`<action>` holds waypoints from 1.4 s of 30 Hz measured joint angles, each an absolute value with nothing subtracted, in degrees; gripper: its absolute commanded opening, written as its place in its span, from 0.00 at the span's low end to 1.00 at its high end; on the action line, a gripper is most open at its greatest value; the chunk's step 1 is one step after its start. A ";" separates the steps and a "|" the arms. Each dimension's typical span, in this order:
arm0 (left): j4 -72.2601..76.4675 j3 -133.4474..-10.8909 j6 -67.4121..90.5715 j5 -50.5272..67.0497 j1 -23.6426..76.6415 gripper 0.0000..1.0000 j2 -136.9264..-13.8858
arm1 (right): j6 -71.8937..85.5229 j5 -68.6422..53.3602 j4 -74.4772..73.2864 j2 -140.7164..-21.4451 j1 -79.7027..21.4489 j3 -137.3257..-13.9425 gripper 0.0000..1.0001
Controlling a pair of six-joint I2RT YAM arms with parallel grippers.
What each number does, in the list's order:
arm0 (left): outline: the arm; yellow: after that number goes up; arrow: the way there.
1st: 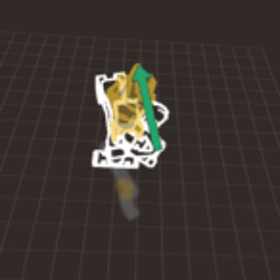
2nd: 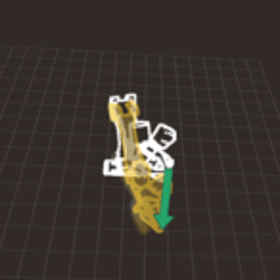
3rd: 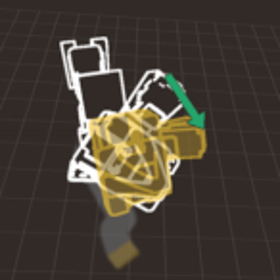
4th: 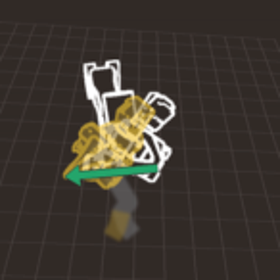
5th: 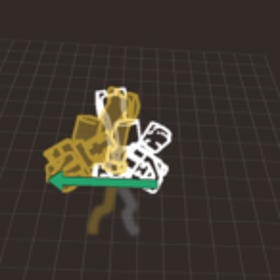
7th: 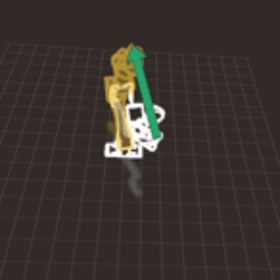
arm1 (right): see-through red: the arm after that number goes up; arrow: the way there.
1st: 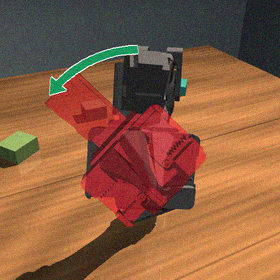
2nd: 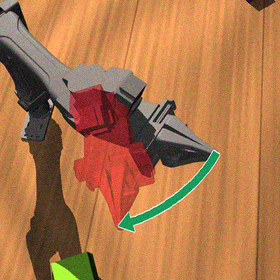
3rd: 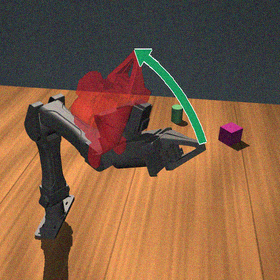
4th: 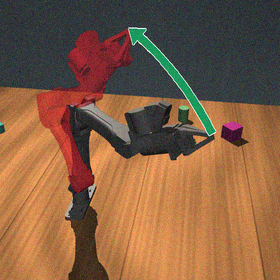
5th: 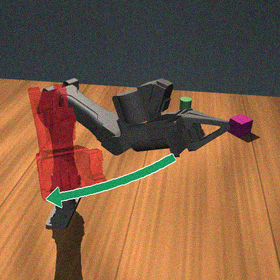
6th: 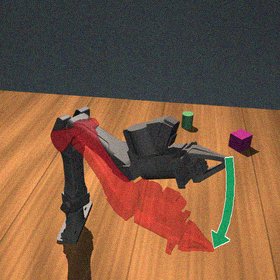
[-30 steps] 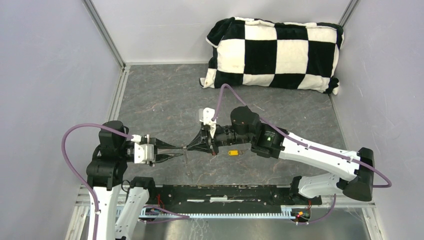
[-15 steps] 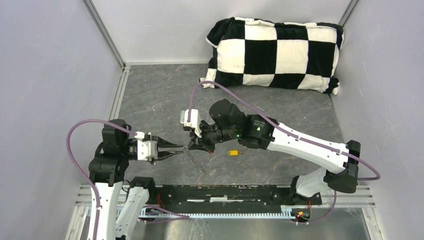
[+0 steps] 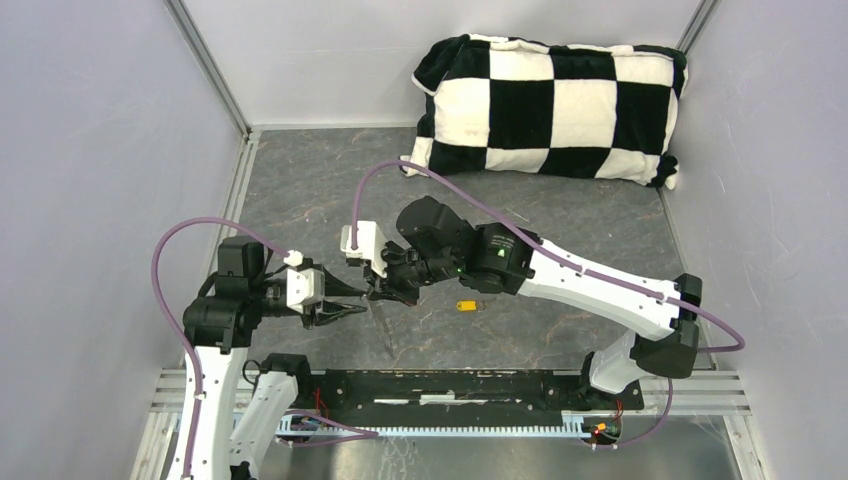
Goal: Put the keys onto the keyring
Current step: Adjust the keyring.
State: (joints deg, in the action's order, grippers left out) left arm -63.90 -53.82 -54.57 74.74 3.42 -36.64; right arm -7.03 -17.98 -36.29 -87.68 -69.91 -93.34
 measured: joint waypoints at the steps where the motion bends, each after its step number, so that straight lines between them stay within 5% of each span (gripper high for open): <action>1: -64.14 -53.82 -54.74 74.61 3.42 0.35 -36.71 | -7.22 -17.72 -37.01 -88.27 -70.06 -94.17 0.01; 9: -64.69 -53.82 -56.49 73.97 3.53 0.19 -36.64 | -7.99 -16.16 -40.25 -90.65 -70.59 -97.27 0.01; 16: -64.71 -53.82 -57.58 73.76 3.64 0.18 -36.29 | -8.32 -15.77 -42.00 -91.98 -71.44 -99.44 0.01; 21: -64.93 -53.82 -58.02 73.84 3.64 0.02 -36.29 | -8.49 -15.84 -42.59 -92.33 -71.85 -100.03 0.01; 26: -66.41 -53.82 -61.39 74.37 3.92 0.02 -35.97 | -8.84 -16.71 -41.76 -91.92 -72.01 -99.22 0.34; 32: -69.41 -54.06 -70.13 78.04 4.91 0.02 -35.31 | -8.54 -19.07 -28.51 -78.61 -71.07 -81.73 0.46; 42: -62.46 -56.88 -72.18 85.82 5.34 0.02 -31.88 | -5.82 -20.49 -3.73 -52.97 -67.05 -57.06 0.45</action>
State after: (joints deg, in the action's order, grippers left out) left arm -62.46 -56.88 -72.18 85.82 5.34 -31.88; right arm -5.82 -20.49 -3.73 -52.97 -67.05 -57.06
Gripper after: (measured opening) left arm 0.040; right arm 0.458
